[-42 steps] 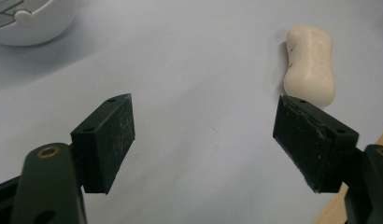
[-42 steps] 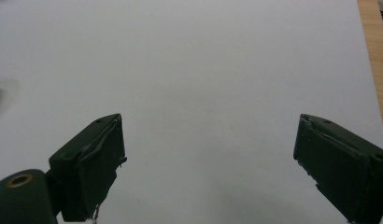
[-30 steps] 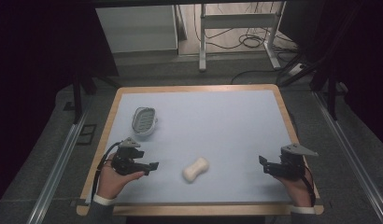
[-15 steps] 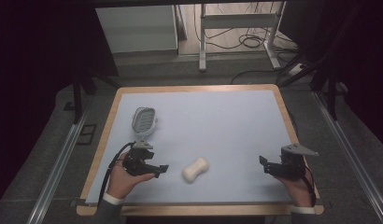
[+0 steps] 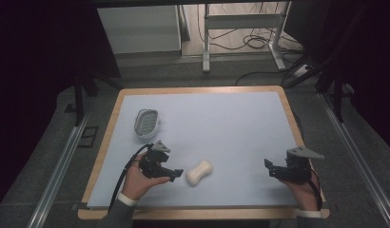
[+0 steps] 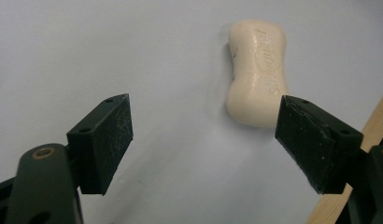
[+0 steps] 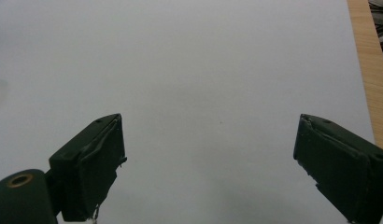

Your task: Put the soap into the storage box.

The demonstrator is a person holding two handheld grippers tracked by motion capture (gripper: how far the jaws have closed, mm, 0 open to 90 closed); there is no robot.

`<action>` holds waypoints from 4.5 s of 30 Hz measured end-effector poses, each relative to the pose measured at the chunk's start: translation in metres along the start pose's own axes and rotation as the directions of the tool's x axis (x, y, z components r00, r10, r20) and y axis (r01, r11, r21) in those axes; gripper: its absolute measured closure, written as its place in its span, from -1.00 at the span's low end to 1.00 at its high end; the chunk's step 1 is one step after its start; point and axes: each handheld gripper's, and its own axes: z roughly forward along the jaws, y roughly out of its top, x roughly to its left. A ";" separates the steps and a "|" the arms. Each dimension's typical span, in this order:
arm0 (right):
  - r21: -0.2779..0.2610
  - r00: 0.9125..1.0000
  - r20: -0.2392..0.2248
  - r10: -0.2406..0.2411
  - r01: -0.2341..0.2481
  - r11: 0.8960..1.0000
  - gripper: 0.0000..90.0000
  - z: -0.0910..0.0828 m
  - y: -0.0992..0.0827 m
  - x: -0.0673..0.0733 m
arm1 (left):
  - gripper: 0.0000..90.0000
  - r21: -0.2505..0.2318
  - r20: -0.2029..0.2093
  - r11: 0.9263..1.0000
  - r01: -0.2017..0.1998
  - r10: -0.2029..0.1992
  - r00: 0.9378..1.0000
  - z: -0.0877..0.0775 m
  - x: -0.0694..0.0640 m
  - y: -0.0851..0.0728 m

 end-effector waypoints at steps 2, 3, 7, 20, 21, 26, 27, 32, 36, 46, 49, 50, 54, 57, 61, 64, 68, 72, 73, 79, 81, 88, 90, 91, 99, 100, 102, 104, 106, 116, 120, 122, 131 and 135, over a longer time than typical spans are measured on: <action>-0.001 1.000 -0.001 -0.002 0.002 1.000 -0.80 0.000 0.000 0.000 | -0.57 0.005 0.001 1.000 -0.008 0.008 1.000 0.001 -0.001 0.001; -0.002 1.000 0.000 -0.005 0.005 1.000 -0.81 0.000 0.000 0.001 | -0.57 0.005 0.003 1.000 -0.006 0.006 1.000 0.002 -0.002 0.001; 0.002 1.000 0.000 -0.010 0.010 1.000 -0.81 0.000 0.000 0.001 | -0.58 0.015 0.004 1.000 -0.017 0.017 1.000 0.006 -0.006 0.006; 0.005 1.000 0.005 -0.011 0.011 1.000 -0.80 0.000 -0.001 -0.001 | -0.58 0.058 0.028 0.998 -0.037 0.036 0.999 0.023 -0.018 0.015; 0.004 1.000 0.006 -0.011 0.011 1.000 -0.80 0.000 -0.001 -0.001 | -0.58 0.057 0.031 0.998 -0.038 0.036 0.999 0.024 -0.020 0.016; 0.003 1.000 0.008 -0.010 0.010 1.000 -0.80 0.000 -0.001 -0.002 | -0.57 0.061 0.030 0.997 -0.055 0.054 0.998 0.030 -0.026 0.021; 0.003 1.000 0.008 -0.010 0.010 1.000 -0.80 0.000 -0.001 -0.002 | -0.57 0.061 0.030 0.997 -0.055 0.054 0.998 0.030 -0.026 0.021; 0.008 1.000 0.013 -0.009 0.009 1.000 -0.80 0.001 -0.002 -0.002 | -0.57 0.072 0.033 0.995 -0.069 0.067 0.997 0.036 -0.031 0.026; 0.009 1.000 0.015 -0.012 0.011 1.000 -0.81 0.001 -0.002 -0.002 | -0.56 0.097 0.028 0.993 -0.073 0.071 0.997 0.046 -0.034 0.031; 0.012 1.000 0.021 -0.014 0.013 1.000 -0.80 0.001 -0.002 -0.003 | -0.49 0.154 0.015 0.983 -0.097 0.095 0.995 0.063 -0.041 0.045; 0.011 1.000 0.025 -0.014 0.013 1.000 -0.80 0.001 -0.002 -0.004 | -0.40 0.170 0.007 0.980 -0.103 0.104 0.995 0.068 -0.043 0.048; 0.011 1.000 0.025 -0.014 0.013 1.000 -0.80 0.001 -0.002 -0.004 | -0.40 0.176 0.007 0.979 -0.107 0.107 0.994 0.069 -0.044 0.049; 0.016 0.999 0.030 -0.010 0.010 1.000 -0.80 0.001 -0.003 -0.005 | -0.37 0.196 0.001 0.974 -0.116 0.118 0.993 0.074 -0.045 0.049; 0.013 0.999 0.030 -0.009 0.009 1.000 -0.80 0.001 -0.003 -0.005 | -0.33 0.211 -0.014 0.970 -0.122 0.128 0.992 0.078 -0.045 0.049; 0.004 1.000 0.024 -0.019 0.019 1.000 -0.81 0.001 -0.003 -0.004 | -0.26 0.222 -0.013 0.967 -0.122 0.128 0.992 0.082 -0.046 0.047; 0.009 0.999 0.029 -0.017 0.017 1.000 -0.81 0.001 -0.003 -0.005 | -0.13 0.226 -0.031 0.965 -0.132 0.143 0.989 0.083 -0.049 0.045; -0.009 0.999 0.025 -0.024 0.024 1.000 -0.81 -0.001 -0.003 -0.005 | 0.02 0.222 -0.033 0.966 -0.130 0.140 0.990 0.083 -0.048 0.045; -0.012 0.999 0.029 -0.026 0.026 1.000 -0.80 -0.001 -0.002 -0.005 | 0.05 0.218 -0.038 0.967 -0.131 0.142 0.989 0.082 -0.049 0.044; -0.012 0.999 0.029 -0.026 0.026 1.000 -0.80 -0.001 -0.002 -0.005 | 0.05 0.218 -0.038 0.967 -0.132 0.144 0.989 0.082 -0.049 0.044; -0.015 0.999 0.038 -0.011 0.011 1.000 -0.81 -0.003 -0.003 -0.008 | 0.06 0.201 -0.028 0.970 -0.135 0.143 0.989 0.077 -0.048 0.044; -0.014 0.999 0.039 -0.011 0.012 1.000 -0.81 -0.003 -0.003 -0.008 | 0.07 0.194 -0.028 0.972 -0.133 0.141 0.990 0.075 -0.047 0.044; -0.016 0.999 0.039 -0.015 0.016 1.000 -0.81 -0.003 -0.003 -0.007 | 0.09 0.141 -0.016 0.983 -0.120 0.123 0.992 0.064 -0.043 0.046; -0.014 0.999 0.040 -0.016 0.016 1.000 -0.81 -0.002 -0.003 -0.007 | 0.09 0.133 -0.010 0.984 -0.118 0.120 0.993 0.061 -0.041 0.046; -0.014 0.999 0.040 -0.016 0.016 1.000 -0.81 -0.002 -0.003 -0.007 | 0.09 0.133 -0.010 0.984 -0.118 0.120 0.993 0.061 -0.041 0.046; -0.016 0.999 0.043 -0.014 0.015 1.000 -0.81 -0.003 -0.003 -0.008 | 0.10 0.110 -0.013 0.987 -0.116 0.118 0.993 0.055 -0.038 0.047; -0.018 0.999 0.046 -0.014 0.015 1.000 -0.81 -0.003 -0.003 -0.008 | 0.10 0.105 -0.015 0.988 -0.113 0.116 0.993 0.054 -0.038 0.047; -0.018 0.999 0.046 -0.014 0.015 1.000 -0.81 -0.003 -0.003 -0.008 | 0.10 0.100 -0.016 0.988 -0.114 0.116 0.993 0.053 -0.037 0.047; -0.019 0.999 0.047 -0.015 0.015 1.000 -0.81 -0.003 -0.003 -0.008 | 0.10 0.094 -0.014 0.989 -0.116 0.118 0.993 0.054 -0.036 0.047; -0.019 0.999 0.047 -0.015 0.016 1.000 -0.81 -0.003 -0.003 -0.008 | 0.10 0.094 -0.016 0.989 -0.118 0.120 0.993 0.054 -0.037 0.047; -0.023 0.999 0.048 -0.015 0.016 1.000 -0.81 -0.003 -0.003 -0.009 | 0.10 0.061 -0.011 0.990 -0.129 0.130 0.991 0.050 -0.036 0.047; -0.021 0.999 0.051 -0.015 0.017 1.000 -0.81 -0.003 -0.003 -0.009 | 0.10 0.019 -0.004 0.991 -0.135 0.135 0.991 0.042 -0.036 0.048; -0.021 0.999 0.048 -0.017 0.018 1.000 -0.81 -0.002 -0.003 -0.008 | 0.10 0.008 -0.001 0.991 -0.134 0.134 0.991 0.040 -0.035 0.048; -0.016 0.999 0.051 -0.018 0.019 1.000 -0.81 -0.002 -0.004 -0.009 | 0.10 -0.028 0.012 0.993 -0.112 0.113 0.994 0.032 -0.027 0.050; -0.015 0.999 0.049 -0.017 0.018 1.000 -0.81 -0.001 -0.004 -0.009 | 0.10 -0.053 0.011 0.994 -0.098 0.098 0.995 0.028 -0.022 0.050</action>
